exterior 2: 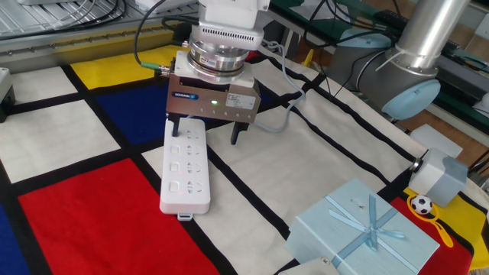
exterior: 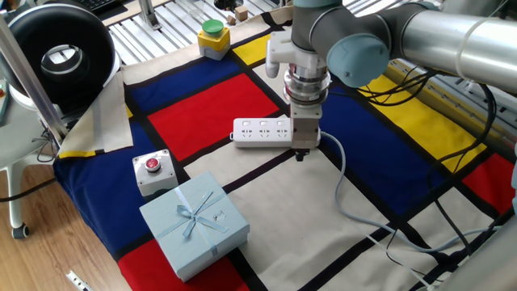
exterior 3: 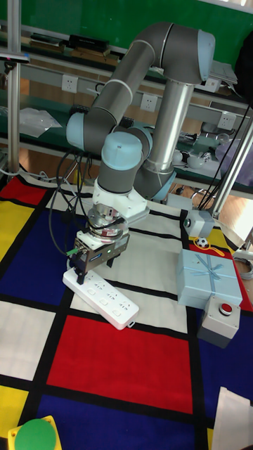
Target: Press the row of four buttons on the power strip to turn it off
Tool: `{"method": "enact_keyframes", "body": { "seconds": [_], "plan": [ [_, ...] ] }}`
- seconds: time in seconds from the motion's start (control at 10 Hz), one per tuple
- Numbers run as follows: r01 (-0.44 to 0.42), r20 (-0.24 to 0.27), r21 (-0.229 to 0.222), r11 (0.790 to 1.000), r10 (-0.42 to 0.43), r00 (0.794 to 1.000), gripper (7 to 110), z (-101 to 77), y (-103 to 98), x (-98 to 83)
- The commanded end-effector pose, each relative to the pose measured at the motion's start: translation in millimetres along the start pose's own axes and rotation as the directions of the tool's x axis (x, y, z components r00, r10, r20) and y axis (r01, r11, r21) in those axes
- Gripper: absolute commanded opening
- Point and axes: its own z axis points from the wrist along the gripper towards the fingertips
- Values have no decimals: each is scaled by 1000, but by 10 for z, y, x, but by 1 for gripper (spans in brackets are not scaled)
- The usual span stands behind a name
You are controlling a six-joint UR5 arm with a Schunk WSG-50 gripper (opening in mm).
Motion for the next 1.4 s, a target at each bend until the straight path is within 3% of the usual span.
{"method": "enact_keyframes", "body": {
  "seconds": [0.0,0.2,0.6,0.9,1.3],
  "plan": [
    [-4,-4,-7,1000,4,1000,22,-113,3,55],
    [4,-23,6,1000,-4,1000,22,-257,-45,64],
    [2,8,0,1000,-2,1000,22,-329,-97,-203],
    [-11,34,-11,1000,11,999,22,-211,-98,-416],
    [-27,27,5,1000,27,999,22,-161,-155,-418]
  ]
}}
